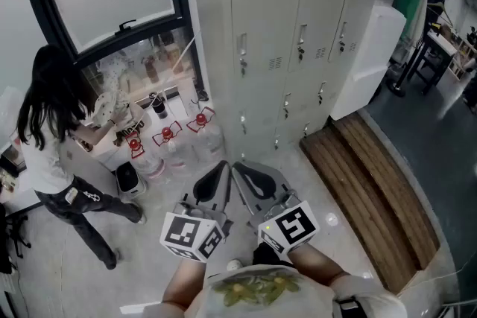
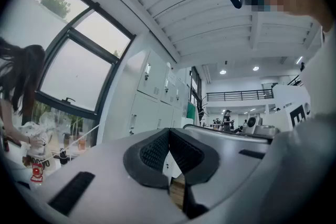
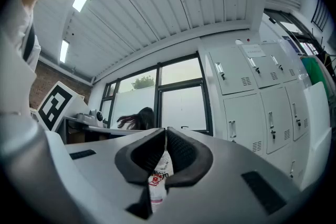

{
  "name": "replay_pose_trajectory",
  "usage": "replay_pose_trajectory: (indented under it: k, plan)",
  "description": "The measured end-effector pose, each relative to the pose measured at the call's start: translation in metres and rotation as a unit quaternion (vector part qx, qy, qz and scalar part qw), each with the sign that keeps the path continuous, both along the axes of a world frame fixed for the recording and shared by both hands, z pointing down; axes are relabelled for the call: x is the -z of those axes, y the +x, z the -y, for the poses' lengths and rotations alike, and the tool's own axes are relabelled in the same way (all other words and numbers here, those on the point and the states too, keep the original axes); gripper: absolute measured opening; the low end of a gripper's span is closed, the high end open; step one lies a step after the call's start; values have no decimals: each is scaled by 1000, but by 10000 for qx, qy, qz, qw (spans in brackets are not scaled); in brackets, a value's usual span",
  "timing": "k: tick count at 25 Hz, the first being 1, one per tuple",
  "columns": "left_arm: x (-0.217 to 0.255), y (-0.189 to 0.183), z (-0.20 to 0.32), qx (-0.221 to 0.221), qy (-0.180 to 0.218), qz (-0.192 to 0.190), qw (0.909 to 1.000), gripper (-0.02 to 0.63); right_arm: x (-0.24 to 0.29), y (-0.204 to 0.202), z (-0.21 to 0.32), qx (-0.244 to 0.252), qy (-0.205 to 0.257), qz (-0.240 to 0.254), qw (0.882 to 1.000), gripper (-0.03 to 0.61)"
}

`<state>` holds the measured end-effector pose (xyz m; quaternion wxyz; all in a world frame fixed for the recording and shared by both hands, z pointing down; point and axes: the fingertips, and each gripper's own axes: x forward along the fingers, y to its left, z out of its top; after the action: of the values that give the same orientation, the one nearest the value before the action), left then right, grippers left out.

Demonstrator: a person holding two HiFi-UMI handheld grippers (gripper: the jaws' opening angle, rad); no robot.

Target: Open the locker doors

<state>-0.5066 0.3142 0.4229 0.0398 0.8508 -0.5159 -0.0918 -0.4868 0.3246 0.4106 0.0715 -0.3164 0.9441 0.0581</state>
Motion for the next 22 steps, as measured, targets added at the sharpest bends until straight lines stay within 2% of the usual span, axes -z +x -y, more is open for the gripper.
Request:
replay_pose_trajectory:
  k: [11,22]
  plan:
    - [-1,24,27,-55,-25,35,10000,28,-1,25,27,24,-54,114,9999,35]
    - [10,53,94,122,99,169,9997,28,8,54,90,253,119,149,9995,37]
